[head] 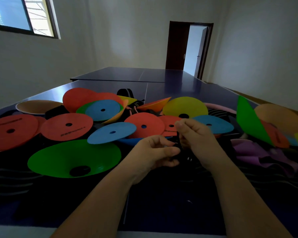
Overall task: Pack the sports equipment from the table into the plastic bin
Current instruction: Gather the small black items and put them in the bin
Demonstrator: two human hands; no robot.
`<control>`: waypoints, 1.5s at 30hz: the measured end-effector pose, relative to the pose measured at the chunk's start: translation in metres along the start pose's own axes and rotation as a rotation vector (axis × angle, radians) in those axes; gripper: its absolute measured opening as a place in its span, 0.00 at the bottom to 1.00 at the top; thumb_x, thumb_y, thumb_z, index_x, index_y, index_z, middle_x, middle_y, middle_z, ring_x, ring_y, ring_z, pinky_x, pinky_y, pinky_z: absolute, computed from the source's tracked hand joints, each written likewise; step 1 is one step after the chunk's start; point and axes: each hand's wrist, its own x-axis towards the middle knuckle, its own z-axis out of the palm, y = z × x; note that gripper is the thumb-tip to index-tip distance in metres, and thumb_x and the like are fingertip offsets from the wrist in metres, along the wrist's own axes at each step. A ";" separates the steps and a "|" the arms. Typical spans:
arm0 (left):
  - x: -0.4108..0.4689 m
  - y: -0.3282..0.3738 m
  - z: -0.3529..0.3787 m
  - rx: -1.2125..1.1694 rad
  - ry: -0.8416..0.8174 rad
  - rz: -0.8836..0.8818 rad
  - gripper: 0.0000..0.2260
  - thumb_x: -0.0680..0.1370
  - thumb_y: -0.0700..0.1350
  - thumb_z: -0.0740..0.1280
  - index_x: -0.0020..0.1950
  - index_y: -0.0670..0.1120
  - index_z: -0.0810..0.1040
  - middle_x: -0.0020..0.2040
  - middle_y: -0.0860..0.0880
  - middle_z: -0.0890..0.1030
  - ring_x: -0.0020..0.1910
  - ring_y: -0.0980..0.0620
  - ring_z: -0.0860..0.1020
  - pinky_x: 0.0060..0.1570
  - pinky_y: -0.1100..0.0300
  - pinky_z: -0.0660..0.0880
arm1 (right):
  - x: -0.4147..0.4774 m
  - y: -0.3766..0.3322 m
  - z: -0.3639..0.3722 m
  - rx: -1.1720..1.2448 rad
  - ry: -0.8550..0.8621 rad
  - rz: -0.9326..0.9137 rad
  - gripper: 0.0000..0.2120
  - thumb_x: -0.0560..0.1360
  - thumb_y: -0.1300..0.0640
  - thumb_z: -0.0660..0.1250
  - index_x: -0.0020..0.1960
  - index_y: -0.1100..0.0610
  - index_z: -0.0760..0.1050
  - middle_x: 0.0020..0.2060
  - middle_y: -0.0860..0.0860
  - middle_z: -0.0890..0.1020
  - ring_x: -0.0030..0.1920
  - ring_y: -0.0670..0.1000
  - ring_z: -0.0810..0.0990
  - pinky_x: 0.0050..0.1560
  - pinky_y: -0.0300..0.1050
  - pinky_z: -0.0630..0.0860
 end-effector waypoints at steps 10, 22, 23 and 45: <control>-0.002 0.004 -0.007 -0.173 -0.053 0.060 0.02 0.71 0.38 0.69 0.38 0.42 0.78 0.35 0.45 0.79 0.32 0.54 0.79 0.36 0.65 0.78 | 0.012 0.013 0.009 -0.129 0.023 0.048 0.17 0.77 0.51 0.68 0.33 0.55 0.68 0.28 0.48 0.68 0.30 0.44 0.67 0.33 0.37 0.66; 0.000 0.006 -0.013 -0.243 0.343 0.424 0.10 0.67 0.36 0.72 0.45 0.42 0.76 0.42 0.46 0.83 0.43 0.50 0.83 0.46 0.61 0.81 | -0.003 0.015 0.013 -0.561 -0.115 -0.031 0.08 0.82 0.50 0.61 0.48 0.49 0.76 0.39 0.50 0.80 0.40 0.51 0.78 0.44 0.56 0.74; 0.001 0.005 -0.014 -0.188 0.396 0.438 0.10 0.67 0.36 0.73 0.46 0.43 0.77 0.43 0.46 0.83 0.45 0.50 0.83 0.48 0.60 0.81 | -0.004 0.013 0.012 -0.559 -0.119 -0.055 0.07 0.82 0.49 0.61 0.47 0.47 0.76 0.39 0.49 0.79 0.40 0.50 0.78 0.44 0.55 0.74; -0.004 0.006 -0.011 -0.356 0.044 0.261 0.08 0.68 0.33 0.73 0.46 0.38 0.82 0.46 0.41 0.85 0.40 0.49 0.84 0.41 0.62 0.81 | 0.002 0.004 0.002 -0.254 0.018 -0.027 0.14 0.82 0.57 0.62 0.40 0.46 0.77 0.27 0.42 0.74 0.28 0.40 0.71 0.31 0.33 0.67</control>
